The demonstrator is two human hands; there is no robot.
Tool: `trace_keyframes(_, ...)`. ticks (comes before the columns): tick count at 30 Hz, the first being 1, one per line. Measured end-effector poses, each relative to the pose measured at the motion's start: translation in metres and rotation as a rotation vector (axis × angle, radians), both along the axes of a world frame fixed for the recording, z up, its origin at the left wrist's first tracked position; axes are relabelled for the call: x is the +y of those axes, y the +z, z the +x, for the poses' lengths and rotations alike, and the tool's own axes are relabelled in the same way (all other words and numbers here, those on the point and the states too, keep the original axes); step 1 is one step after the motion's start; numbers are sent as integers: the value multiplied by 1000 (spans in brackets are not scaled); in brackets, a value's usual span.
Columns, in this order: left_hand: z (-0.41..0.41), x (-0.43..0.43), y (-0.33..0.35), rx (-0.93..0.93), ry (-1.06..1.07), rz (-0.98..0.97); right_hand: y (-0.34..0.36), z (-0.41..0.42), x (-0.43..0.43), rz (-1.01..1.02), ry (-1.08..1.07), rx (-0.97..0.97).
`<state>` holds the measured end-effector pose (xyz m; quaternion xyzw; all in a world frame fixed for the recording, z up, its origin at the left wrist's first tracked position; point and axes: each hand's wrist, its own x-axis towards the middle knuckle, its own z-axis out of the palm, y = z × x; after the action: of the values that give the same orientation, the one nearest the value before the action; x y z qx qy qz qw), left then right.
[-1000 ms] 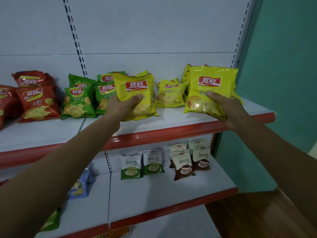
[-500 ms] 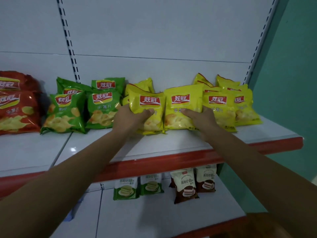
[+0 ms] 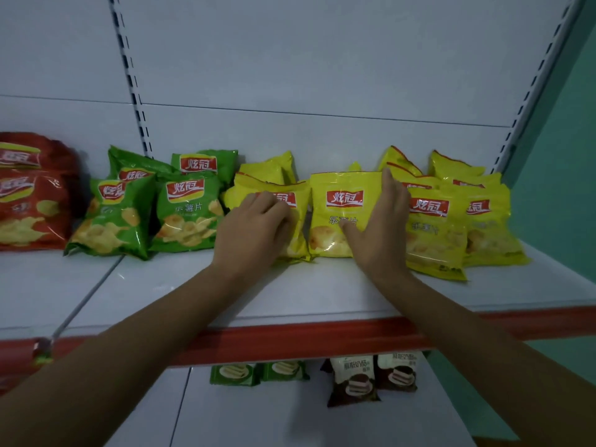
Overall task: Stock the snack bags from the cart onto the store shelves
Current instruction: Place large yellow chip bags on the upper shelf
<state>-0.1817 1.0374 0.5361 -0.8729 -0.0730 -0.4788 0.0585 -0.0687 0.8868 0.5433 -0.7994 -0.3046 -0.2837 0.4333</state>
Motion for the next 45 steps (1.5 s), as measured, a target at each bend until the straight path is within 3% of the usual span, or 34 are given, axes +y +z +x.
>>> trace_keyframes(5,-6,2,0,159,24,-15,-6,24,0,-325,-45,-443)
trace_keyframes(9,3,7,-4,216,146,75,-19,42,8,-482,31,-545)
trace_keyframes(15,10,10,-10,419,-34,-259,-22,47,12,-533,49,-514)
trace_keyframes(24,2,5,3,285,-67,-268,-4,34,-3,-384,156,-424)
trace_keyframes(31,-3,-1,3,302,-25,-244,-9,27,-8,-421,189,-418)
trace_keyframes(37,-11,-10,12,272,-36,-275,-2,22,-12,-308,271,-437)
trace_keyframes(42,-23,-17,22,171,-51,-369,16,5,-11,-136,421,-281)
trace_keyframes(45,-39,-21,31,25,-24,-569,32,-11,-6,46,577,26)
